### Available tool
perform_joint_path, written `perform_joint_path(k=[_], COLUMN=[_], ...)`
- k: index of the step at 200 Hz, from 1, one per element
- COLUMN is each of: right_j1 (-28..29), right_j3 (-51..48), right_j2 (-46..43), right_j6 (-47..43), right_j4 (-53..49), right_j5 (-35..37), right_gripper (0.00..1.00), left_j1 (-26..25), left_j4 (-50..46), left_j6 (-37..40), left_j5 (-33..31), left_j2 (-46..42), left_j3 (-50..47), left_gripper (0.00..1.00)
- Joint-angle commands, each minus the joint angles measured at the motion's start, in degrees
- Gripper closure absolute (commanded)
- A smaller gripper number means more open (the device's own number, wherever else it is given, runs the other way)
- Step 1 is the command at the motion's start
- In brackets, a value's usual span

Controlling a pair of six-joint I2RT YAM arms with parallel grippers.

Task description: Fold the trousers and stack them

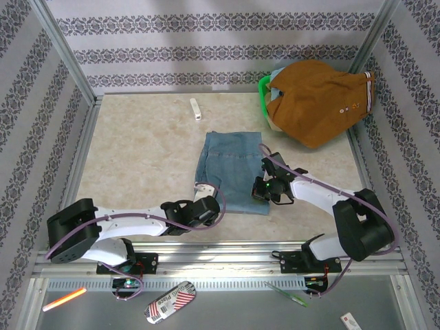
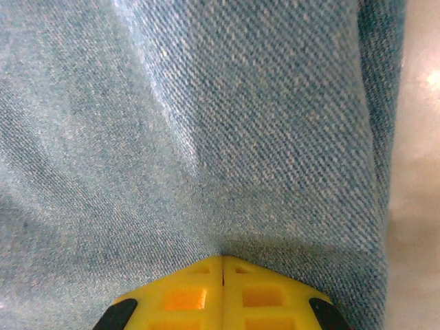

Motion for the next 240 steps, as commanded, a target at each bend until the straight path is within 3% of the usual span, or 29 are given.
perform_joint_path(k=[1,45,90,157,170,185,210,240], right_j1=[-1.6,-3.7,-4.4,-4.5,-4.5,-4.5,-4.5,-4.2], right_j3=[-0.2,1.9,2.6,3.7,4.0,4.2,4.4,4.8], right_j2=[2.8,6.9,7.5,8.3,8.1,7.8,7.2,6.1], right_j6=[-2.7,-5.0,-5.9,-7.3,-7.4,-7.4,-7.5,-7.4], right_j4=[-2.2,-2.7,-2.8,-3.9,-4.2,-4.4,-4.9,-5.8], right_j5=[3.3,2.6,2.0,1.5,1.1,1.0,0.7,0.3], right_gripper=[1.00,1.00,1.00,1.00,1.00,1.00,1.00,1.00], left_j1=[-0.5,-0.5,0.6,3.1,3.1,3.1,3.1,3.1], left_j4=[-6.7,-16.1,-23.4,-30.5,-31.0,-32.0,-34.4,-31.3], left_j6=[4.7,9.8,10.6,11.6,11.2,10.3,8.6,8.9], left_j5=[-1.9,-1.5,-5.4,-4.9,-2.8,0.0,1.2,1.0], left_j2=[-4.0,-9.1,-13.4,-16.1,-16.1,-16.1,-17.8,-18.5], left_j3=[-0.1,1.4,-0.1,1.8,1.9,1.8,2.7,6.1], left_gripper=[1.00,1.00,1.00,1.00,0.82,0.73,0.43,0.41])
